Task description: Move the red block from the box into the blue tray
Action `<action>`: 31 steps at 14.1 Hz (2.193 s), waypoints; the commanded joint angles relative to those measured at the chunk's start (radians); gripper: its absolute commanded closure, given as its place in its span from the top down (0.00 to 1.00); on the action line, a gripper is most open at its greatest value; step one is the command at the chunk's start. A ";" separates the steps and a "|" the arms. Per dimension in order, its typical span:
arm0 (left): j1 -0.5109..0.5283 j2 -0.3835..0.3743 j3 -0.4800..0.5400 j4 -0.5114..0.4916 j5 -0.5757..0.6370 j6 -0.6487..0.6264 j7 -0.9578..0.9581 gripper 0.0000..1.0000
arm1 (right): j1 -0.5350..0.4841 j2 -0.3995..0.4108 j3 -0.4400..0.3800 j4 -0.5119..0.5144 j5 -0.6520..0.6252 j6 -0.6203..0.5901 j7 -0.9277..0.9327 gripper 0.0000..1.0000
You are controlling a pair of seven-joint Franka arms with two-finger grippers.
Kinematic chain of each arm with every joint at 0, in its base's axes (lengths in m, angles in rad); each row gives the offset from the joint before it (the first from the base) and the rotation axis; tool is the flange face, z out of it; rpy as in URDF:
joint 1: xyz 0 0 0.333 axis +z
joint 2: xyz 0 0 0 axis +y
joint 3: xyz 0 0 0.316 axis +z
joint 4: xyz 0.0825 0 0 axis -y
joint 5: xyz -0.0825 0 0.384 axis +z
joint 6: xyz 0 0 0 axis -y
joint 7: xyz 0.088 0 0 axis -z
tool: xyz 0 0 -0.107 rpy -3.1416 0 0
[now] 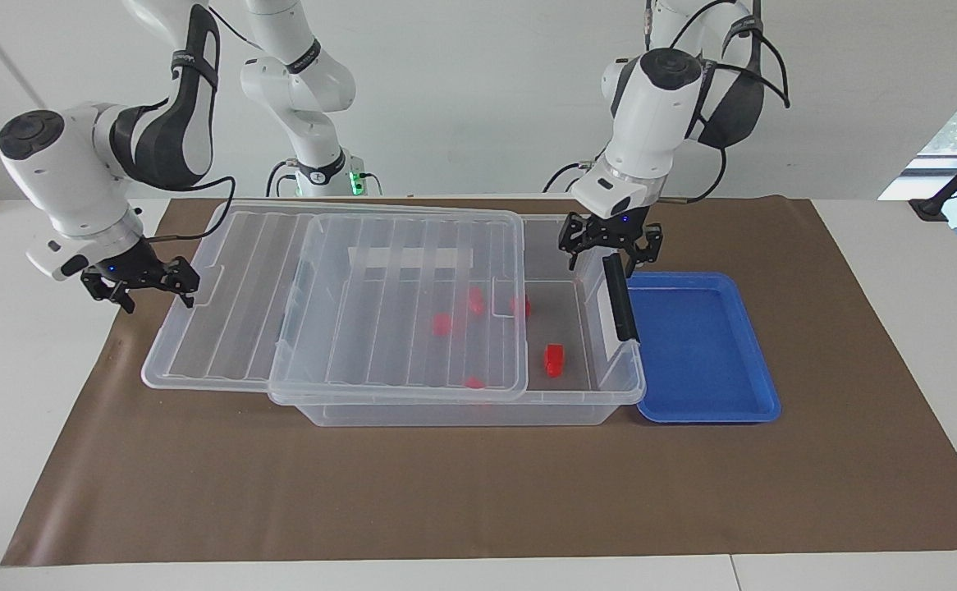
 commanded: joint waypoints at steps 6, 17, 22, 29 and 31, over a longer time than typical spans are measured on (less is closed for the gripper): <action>-0.044 0.090 0.013 -0.008 -0.001 0.103 -0.071 0.82 | -0.009 0.027 0.007 0.025 -0.025 0.047 -0.115 1.00; -0.056 0.140 0.015 -0.109 -0.001 0.281 -0.107 0.73 | -0.011 0.031 -0.006 0.038 -0.031 0.060 -0.189 1.00; -0.055 0.205 0.015 -0.111 -0.001 0.361 -0.110 0.73 | -0.012 0.031 -0.012 0.043 -0.031 0.060 -0.212 1.00; -0.070 0.280 0.016 -0.109 0.000 0.404 -0.116 0.72 | -0.012 0.031 -0.020 0.042 -0.028 0.054 -0.224 1.00; -0.068 0.295 0.016 -0.111 0.000 0.424 -0.116 0.72 | -0.012 0.031 -0.016 0.045 -0.027 0.047 -0.220 1.00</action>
